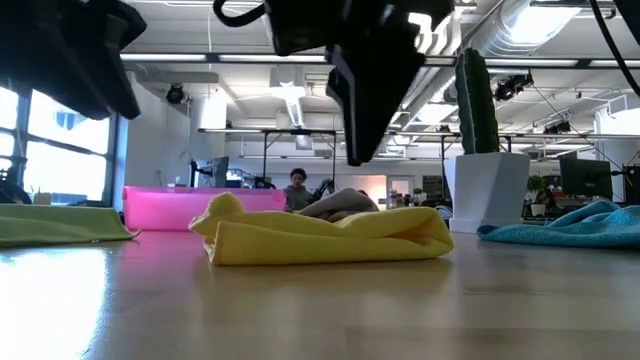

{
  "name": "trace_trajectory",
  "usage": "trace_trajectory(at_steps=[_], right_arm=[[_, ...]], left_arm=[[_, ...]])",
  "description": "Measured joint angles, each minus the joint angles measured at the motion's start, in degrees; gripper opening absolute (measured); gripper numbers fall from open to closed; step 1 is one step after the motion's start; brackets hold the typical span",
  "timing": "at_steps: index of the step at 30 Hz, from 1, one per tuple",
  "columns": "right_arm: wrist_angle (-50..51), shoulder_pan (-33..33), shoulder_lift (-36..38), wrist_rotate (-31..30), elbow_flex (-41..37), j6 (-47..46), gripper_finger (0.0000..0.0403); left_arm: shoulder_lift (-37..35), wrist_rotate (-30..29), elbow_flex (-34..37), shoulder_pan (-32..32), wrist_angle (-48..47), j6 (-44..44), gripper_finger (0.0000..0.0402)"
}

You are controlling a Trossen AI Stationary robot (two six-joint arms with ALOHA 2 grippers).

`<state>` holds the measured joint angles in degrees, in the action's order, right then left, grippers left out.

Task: Fold microfiber towels
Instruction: Fold the yellow towel on the table

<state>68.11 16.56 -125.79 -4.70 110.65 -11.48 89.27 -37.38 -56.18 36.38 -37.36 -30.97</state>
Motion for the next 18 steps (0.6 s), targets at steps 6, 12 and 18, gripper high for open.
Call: trace_trajectory(at_steps=[6,12,18], right_arm=[[3.5,2.3,0.2,-4.6,-2.4,0.6,0.0172],[-0.4,3.2,4.7,-9.7,-12.6,-1.6,0.0171],[-24.9,3.0,12.7,-10.3,-29.9,-2.5,0.0172]], left_arm=[[0.4,-0.1,0.0,-3.7,11.3,7.6,0.0156],[4.4,1.7,0.0,-9.8,15.6,11.3,0.0156],[8.8,2.8,0.0,-14.5,21.1,14.2,0.0156]])
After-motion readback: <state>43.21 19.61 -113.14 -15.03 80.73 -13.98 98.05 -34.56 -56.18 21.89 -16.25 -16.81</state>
